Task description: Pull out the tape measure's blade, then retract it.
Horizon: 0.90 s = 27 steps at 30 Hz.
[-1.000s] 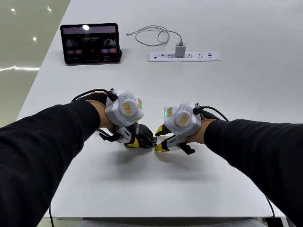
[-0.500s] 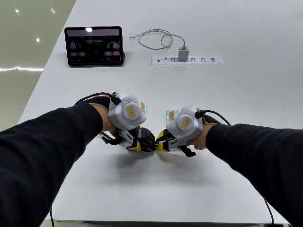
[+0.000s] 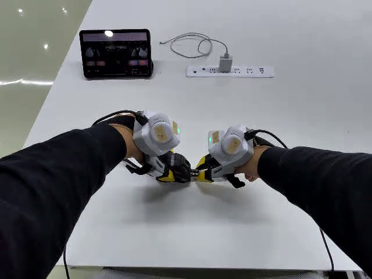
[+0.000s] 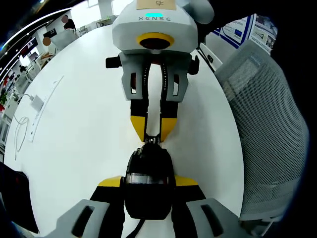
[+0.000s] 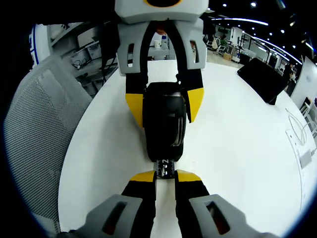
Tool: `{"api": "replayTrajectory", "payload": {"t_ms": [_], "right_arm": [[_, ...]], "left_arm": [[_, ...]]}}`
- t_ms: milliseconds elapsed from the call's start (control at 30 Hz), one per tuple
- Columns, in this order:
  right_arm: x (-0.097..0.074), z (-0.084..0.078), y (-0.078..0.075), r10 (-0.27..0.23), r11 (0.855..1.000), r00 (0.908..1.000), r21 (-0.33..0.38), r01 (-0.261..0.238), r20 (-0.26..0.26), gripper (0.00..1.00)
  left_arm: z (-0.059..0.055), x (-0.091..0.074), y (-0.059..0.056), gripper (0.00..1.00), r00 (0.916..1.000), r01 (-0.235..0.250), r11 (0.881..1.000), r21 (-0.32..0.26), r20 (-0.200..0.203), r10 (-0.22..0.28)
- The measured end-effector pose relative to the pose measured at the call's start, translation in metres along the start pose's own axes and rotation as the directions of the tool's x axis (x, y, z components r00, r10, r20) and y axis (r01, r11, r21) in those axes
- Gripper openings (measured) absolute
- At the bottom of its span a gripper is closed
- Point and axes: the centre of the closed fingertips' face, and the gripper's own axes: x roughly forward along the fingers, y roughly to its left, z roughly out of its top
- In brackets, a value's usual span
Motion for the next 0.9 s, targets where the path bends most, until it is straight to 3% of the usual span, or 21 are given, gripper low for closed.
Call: {"api": "replayTrajectory", "payload": {"t_ms": [533,633,733,900], "right_arm": [[0.013,0.006,0.002,-0.016,1.000,0.9991,-0.026,0.015,-0.038,0.13],[0.017,0.006,-0.001,-0.014,1.000,0.9986,-0.018,0.013,-0.050,0.13],[0.016,0.003,0.000,-0.003,0.999,0.9998,0.046,0.004,-0.021,0.11],[0.015,0.003,0.000,-0.002,1.000,0.9994,0.030,0.003,-0.035,0.10]], "left_arm": [[0.000,0.000,0.000,0.32,0.9999,-0.007,1.000,0.002,0.009,0.007],[0.000,0.000,0.000,0.32,0.9999,-0.006,1.000,0.003,0.009,0.006],[0.000,-0.001,-0.001,0.32,1.0000,0.002,1.000,0.006,0.008,-0.002],[0.000,-0.002,0.000,0.32,0.9998,0.010,1.000,-0.020,0.020,-0.010]]}}
